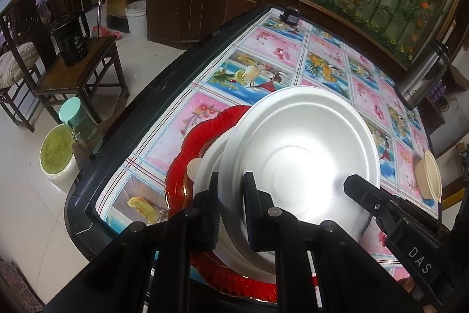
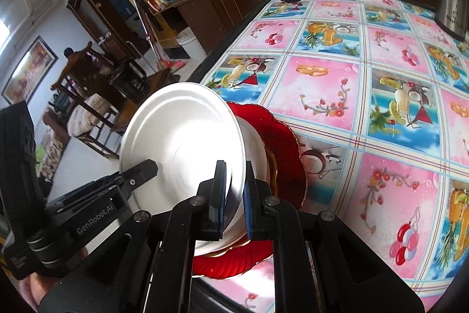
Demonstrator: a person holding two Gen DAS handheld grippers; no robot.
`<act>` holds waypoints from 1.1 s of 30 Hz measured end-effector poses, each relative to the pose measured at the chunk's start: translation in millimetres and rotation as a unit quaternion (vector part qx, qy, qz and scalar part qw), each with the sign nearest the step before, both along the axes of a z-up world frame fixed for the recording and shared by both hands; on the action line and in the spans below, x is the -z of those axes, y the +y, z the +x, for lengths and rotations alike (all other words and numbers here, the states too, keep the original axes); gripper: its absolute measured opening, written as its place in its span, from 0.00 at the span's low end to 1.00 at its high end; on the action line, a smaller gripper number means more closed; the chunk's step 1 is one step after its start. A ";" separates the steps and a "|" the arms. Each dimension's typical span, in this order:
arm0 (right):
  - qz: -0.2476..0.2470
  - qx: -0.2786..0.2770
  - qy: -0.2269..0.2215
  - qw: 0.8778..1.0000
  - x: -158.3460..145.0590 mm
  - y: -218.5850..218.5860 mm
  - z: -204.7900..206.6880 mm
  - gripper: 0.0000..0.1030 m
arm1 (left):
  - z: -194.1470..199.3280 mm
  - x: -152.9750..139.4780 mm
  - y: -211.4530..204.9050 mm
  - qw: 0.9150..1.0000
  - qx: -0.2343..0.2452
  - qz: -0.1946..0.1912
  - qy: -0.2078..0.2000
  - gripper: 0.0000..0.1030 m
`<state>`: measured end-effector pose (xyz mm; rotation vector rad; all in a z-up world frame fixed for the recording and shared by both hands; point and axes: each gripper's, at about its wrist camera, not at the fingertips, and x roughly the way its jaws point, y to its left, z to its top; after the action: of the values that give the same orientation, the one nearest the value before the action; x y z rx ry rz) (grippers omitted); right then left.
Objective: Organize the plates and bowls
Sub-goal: 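Lower the small white bowl into the stack and open the left tool, then move both tools toward the beige paper plate near the thermos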
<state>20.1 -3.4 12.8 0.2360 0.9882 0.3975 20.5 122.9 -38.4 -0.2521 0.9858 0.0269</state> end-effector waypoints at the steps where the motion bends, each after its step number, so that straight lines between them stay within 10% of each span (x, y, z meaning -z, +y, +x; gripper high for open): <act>1: -0.003 -0.001 -0.002 1.000 1.9 1.2 0.2 0.10 | 0.2 0.9 0.1 1.000 0.000 0.002 0.001 0.13; 10: -0.017 -0.007 -0.011 1.000 10.0 7.9 0.4 0.10 | 0.3 0.9 -4.0 0.999 0.007 0.049 -0.001 0.16; 16: -0.022 -0.011 -0.015 1.000 7.1 3.9 -1.0 0.13 | -5.6 -8.4 0.3 0.993 -0.016 0.114 -0.022 0.49; 33: 0.053 0.078 -0.005 0.996 15.4 -78.0 6.4 0.28 | -9.0 -14.3 -2.7 0.993 -0.013 0.115 -0.034 0.52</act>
<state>26.6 -81.4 -2.6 0.4030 0.9326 0.3084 11.4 120.3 -24.1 -0.0530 0.9033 0.1536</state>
